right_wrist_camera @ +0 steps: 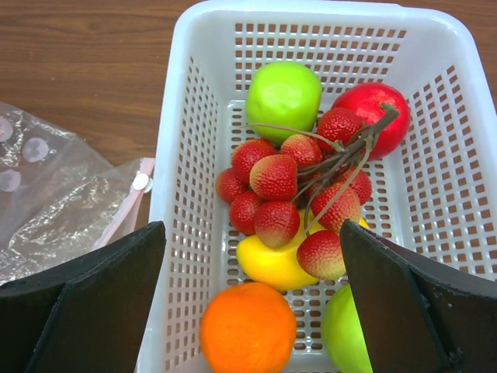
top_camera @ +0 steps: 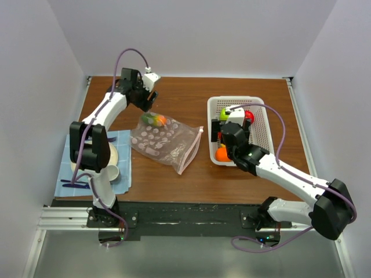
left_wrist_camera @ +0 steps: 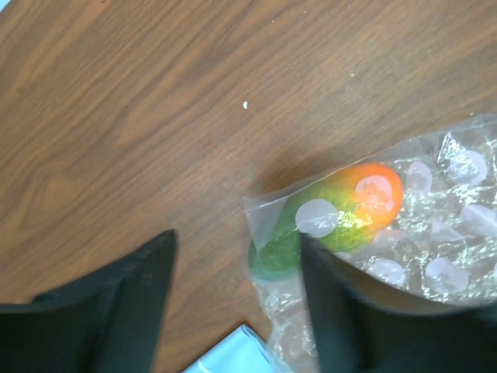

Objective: Open the zip-top bag and remove the fake food

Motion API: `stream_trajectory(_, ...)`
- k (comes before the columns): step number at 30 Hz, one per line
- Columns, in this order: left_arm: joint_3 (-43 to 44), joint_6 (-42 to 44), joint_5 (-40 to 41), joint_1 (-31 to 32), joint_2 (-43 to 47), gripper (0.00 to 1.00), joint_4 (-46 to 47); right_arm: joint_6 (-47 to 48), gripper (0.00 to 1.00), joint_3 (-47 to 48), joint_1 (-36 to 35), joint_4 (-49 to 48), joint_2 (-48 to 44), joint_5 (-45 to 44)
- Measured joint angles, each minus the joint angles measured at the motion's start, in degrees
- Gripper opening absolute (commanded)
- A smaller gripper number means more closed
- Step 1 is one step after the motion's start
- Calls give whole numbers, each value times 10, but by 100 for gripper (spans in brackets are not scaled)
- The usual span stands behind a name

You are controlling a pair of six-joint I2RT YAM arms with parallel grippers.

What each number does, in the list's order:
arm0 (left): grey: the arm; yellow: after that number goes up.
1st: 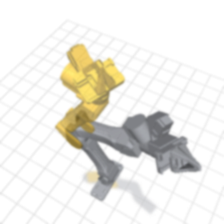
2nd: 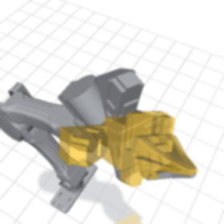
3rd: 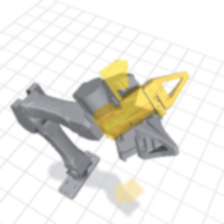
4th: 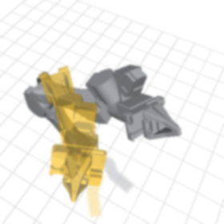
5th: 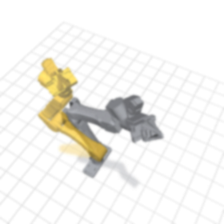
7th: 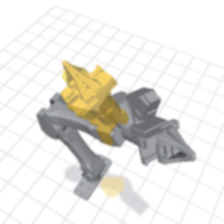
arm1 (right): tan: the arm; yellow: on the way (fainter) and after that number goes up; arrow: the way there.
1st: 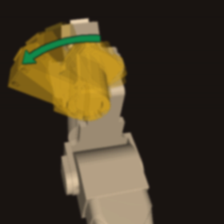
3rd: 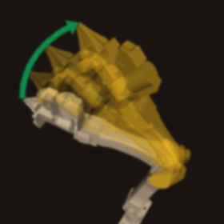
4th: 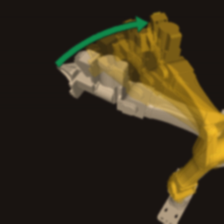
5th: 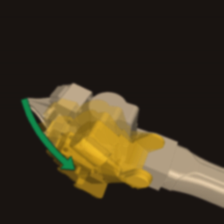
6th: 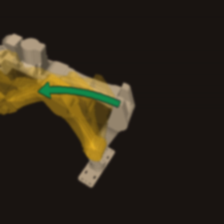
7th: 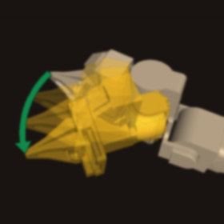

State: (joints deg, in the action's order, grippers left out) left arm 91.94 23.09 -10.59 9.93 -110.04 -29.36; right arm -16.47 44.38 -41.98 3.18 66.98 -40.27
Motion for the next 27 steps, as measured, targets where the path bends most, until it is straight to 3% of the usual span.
stream_trajectory(9,11,4,-55,-12,-36,73,-35,0,99,0,0,-7,-7,11)
stream_trajectory(18,15,4,-78,-28,-42,50,-61,0,99,-2,0,-11,-7,15)
stream_trajectory(25,27,2,-97,-31,-68,47,-61,0,99,-6,0,-11,-7,23)
stream_trajectory(27,29,0,-101,-31,-72,34,-61,0,99,-6,0,-11,-7,23)
